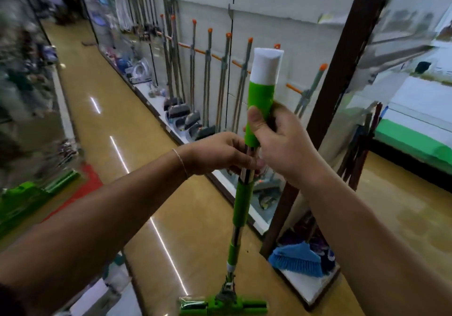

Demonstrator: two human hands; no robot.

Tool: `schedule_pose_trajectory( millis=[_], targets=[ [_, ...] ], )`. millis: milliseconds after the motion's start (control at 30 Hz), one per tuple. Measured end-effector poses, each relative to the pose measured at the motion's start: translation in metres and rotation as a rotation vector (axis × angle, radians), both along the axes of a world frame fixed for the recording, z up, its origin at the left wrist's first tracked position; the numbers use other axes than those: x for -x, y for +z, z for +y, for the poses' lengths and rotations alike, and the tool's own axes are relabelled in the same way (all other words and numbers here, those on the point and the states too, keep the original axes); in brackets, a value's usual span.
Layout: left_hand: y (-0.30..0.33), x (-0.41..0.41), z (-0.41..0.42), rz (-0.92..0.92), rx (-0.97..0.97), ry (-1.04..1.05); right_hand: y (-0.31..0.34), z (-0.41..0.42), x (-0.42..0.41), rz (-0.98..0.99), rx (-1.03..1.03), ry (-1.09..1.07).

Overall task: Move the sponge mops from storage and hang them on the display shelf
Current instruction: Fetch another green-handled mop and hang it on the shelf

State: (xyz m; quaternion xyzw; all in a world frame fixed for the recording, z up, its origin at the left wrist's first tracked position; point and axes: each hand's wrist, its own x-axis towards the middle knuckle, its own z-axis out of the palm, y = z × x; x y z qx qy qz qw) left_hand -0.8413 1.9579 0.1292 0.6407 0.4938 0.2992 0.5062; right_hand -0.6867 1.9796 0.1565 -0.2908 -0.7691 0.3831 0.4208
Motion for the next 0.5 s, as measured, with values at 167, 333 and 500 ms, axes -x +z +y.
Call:
schedule_pose_trajectory(
  millis=[167, 333, 500],
  targets=[
    [0.005, 0.032, 0.039, -0.008, -0.012, 0.103, 0.004, 0.055, 0.035, 0.008, -0.021, 0.104],
    [-0.001, 0.066, 0.074, -0.045, -0.049, 0.172, 0.002, 0.099, 0.073, -0.015, 0.007, 0.113],
    [-0.014, 0.121, 0.113, -0.108, -0.063, 0.163, -0.001, 0.136, 0.124, -0.017, -0.037, 0.109]
  ],
)
